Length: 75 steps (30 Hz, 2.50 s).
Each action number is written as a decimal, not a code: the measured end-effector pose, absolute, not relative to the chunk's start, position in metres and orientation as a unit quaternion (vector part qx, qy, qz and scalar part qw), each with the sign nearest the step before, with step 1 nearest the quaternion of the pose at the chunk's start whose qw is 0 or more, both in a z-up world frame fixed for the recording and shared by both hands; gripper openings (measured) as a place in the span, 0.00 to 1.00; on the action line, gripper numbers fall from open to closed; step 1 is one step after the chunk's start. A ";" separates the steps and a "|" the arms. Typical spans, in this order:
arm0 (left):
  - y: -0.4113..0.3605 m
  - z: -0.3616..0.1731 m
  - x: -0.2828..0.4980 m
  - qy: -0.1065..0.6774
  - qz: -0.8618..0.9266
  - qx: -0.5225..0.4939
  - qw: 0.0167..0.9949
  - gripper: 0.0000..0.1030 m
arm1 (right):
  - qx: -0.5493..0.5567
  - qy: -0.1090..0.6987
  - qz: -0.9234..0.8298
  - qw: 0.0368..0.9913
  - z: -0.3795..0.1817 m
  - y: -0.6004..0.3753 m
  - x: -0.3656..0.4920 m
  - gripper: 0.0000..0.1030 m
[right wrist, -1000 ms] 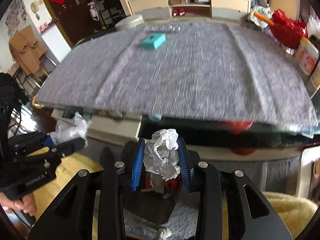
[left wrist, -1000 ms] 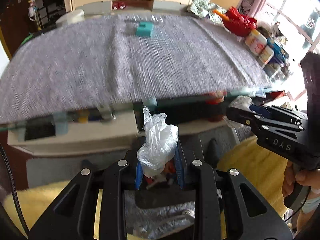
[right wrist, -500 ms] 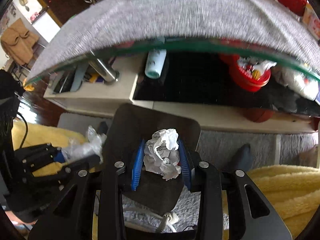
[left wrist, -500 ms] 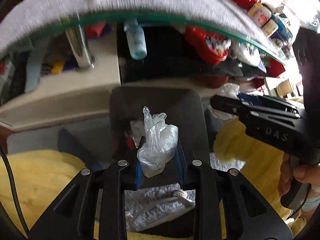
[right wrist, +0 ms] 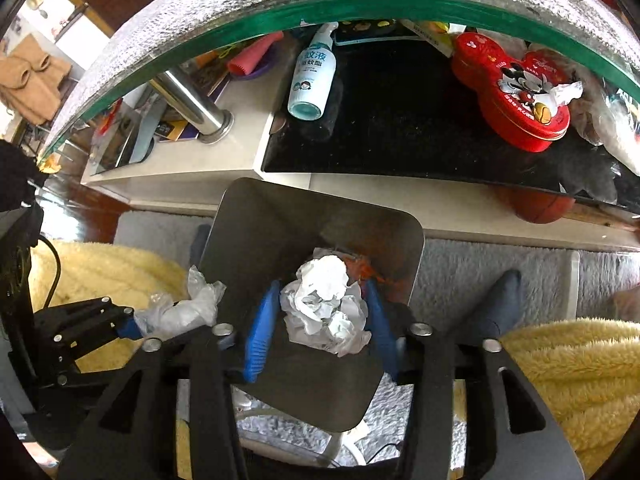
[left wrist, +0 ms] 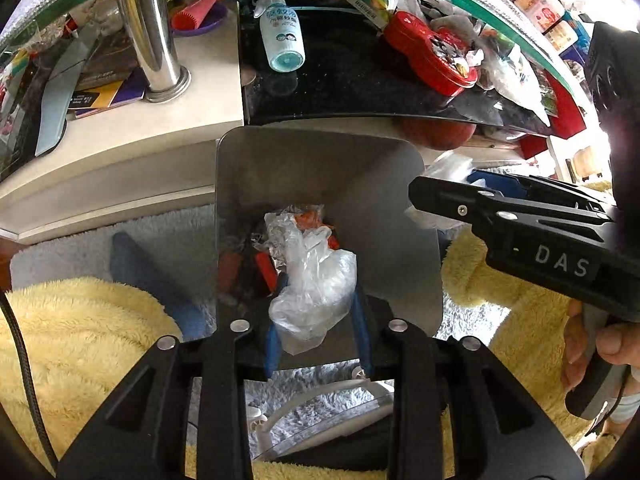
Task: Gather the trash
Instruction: 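Lower both tools into the bin and open them to release bag and foil, then grasp the teal block with the left tool while the right tool grasps the silver blister pack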
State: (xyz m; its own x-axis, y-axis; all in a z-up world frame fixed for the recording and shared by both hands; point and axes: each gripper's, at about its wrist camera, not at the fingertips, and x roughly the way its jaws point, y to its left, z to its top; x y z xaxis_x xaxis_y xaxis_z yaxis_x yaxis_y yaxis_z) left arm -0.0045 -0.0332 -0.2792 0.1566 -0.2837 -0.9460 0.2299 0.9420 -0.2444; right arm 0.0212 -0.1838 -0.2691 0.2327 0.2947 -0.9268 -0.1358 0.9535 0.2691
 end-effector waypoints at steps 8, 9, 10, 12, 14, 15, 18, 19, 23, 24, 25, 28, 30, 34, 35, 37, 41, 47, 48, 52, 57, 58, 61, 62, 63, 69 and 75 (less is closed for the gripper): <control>-0.029 -0.275 -0.002 0.624 -0.153 -0.017 0.766 0.69 | 0.078 0.597 0.119 0.790 -0.263 -0.197 0.025 0.78; -0.028 -0.273 -0.001 0.622 -0.150 -0.015 0.768 0.73 | 0.082 0.594 0.115 0.792 -0.259 -0.201 0.025 0.80; -0.027 -0.271 -0.001 0.620 -0.148 -0.014 0.770 0.75 | 0.085 0.592 0.112 0.794 -0.257 -0.203 0.026 0.84; -0.024 -0.265 0.000 0.616 -0.145 -0.016 0.774 0.80 | 0.090 0.585 0.108 0.799 -0.249 -0.209 0.027 0.87; -0.020 -0.258 0.002 0.612 -0.145 -0.017 0.777 0.83 | 0.093 0.579 0.104 0.803 -0.239 -0.216 0.030 0.89; -0.019 -0.254 0.003 0.609 -0.144 -0.017 0.779 0.85 | 0.093 0.576 0.102 0.806 -0.235 -0.218 0.031 0.90; -0.016 -0.237 0.009 0.595 -0.144 -0.016 0.790 0.88 | 0.093 0.555 0.098 0.821 -0.212 -0.225 0.036 0.95; -0.015 -0.229 0.011 0.588 -0.144 -0.016 0.796 0.89 | 0.091 0.547 0.097 0.827 -0.204 -0.228 0.038 0.95; -0.010 -0.203 0.024 0.566 -0.144 -0.022 0.811 0.90 | 0.095 0.520 0.090 0.844 -0.177 -0.237 0.052 0.96; -0.009 -0.196 0.029 0.560 -0.144 -0.023 0.816 0.90 | 0.097 0.515 0.088 0.847 -0.170 -0.240 0.060 0.96; -0.008 -0.190 0.035 0.554 -0.143 -0.023 0.820 0.90 | 0.095 0.511 0.085 0.850 -0.167 -0.242 0.065 0.96; -0.007 -0.176 0.052 0.542 -0.140 -0.027 0.828 0.90 | 0.089 0.503 0.077 0.856 -0.157 -0.246 0.085 0.96; -0.007 -0.171 0.066 0.537 -0.138 -0.027 0.832 0.90 | 0.088 0.499 0.073 0.859 -0.152 -0.247 0.100 0.96; -0.009 -0.165 0.094 0.534 -0.136 -0.024 0.834 0.90 | 0.090 0.494 0.067 0.862 -0.148 -0.246 0.130 0.96; -0.010 -0.164 0.101 0.533 -0.136 -0.022 0.835 0.90 | 0.090 0.494 0.066 0.862 -0.147 -0.246 0.139 0.96; -0.012 -0.160 0.119 0.531 -0.133 -0.018 0.837 0.90 | 0.089 0.493 0.066 0.863 -0.147 -0.244 0.156 0.96; -0.018 -0.158 0.153 0.528 -0.135 -0.016 0.839 0.90 | 0.087 0.489 0.064 0.866 -0.145 -0.240 0.190 0.96; -0.030 -0.162 0.209 0.528 -0.135 -0.013 0.838 0.88 | 0.082 0.485 0.064 0.868 -0.146 -0.236 0.236 0.96; -0.032 -0.164 0.219 0.529 -0.134 -0.013 0.838 0.85 | 0.083 0.485 0.065 0.868 -0.146 -0.235 0.242 0.96; -0.040 -0.167 0.245 0.528 -0.128 -0.006 0.840 0.79 | 0.083 0.482 0.065 0.870 -0.145 -0.235 0.269 0.96; -0.051 -0.166 0.275 0.525 -0.130 -0.001 0.841 0.68 | 0.086 0.483 0.062 0.869 -0.146 -0.238 0.298 0.96; -0.053 -0.167 0.279 0.525 -0.132 0.000 0.841 0.68 | 0.086 0.483 0.062 0.869 -0.146 -0.237 0.302 0.96; -0.063 -0.169 0.290 0.521 -0.132 0.013 0.843 0.65 | 0.084 0.484 0.061 0.869 -0.148 -0.237 0.315 0.96; -0.064 -0.169 0.293 0.519 -0.133 0.014 0.844 0.65 | 0.083 0.485 0.060 0.869 -0.149 -0.238 0.318 0.96; -0.066 -0.169 0.297 0.517 -0.133 0.014 0.845 0.65 | 0.083 0.485 0.061 0.868 -0.150 -0.238 0.321 0.96; -0.067 -0.168 0.309 0.506 -0.126 0.031 0.853 0.37 | 0.081 0.490 0.066 0.865 -0.155 -0.233 0.338 0.96; -0.046 -0.167 0.317 0.508 -0.109 0.019 0.854 0.37 | 0.062 0.491 0.088 0.864 -0.158 -0.215 0.351 0.96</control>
